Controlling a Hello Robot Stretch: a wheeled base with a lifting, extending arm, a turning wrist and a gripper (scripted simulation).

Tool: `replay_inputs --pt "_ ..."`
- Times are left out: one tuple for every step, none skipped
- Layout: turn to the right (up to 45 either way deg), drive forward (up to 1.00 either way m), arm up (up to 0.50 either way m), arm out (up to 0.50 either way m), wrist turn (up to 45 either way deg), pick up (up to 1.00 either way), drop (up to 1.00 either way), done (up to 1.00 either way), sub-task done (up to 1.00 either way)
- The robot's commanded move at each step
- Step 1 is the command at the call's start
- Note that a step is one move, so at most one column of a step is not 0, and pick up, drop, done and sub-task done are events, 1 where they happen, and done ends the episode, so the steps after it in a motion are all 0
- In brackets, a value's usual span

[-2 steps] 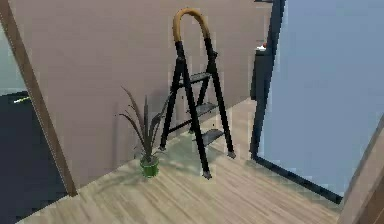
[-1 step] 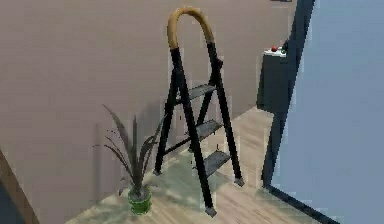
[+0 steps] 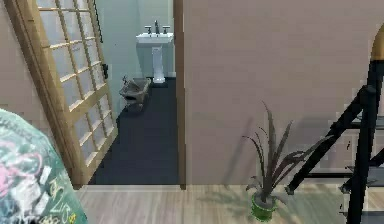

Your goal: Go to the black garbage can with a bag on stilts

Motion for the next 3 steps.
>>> replay_inputs --pt "0.0 0.75 0.0 0.0 0.0 0.0 0.0 0.0 0.0" --pt "-42.0 0.0 0.0 0.0 0.0 0.0 0.0 0.0 0.0" --pt "0.0 0.4 0.0 0.0 0.0 0.0 0.0 0.0 0.0"
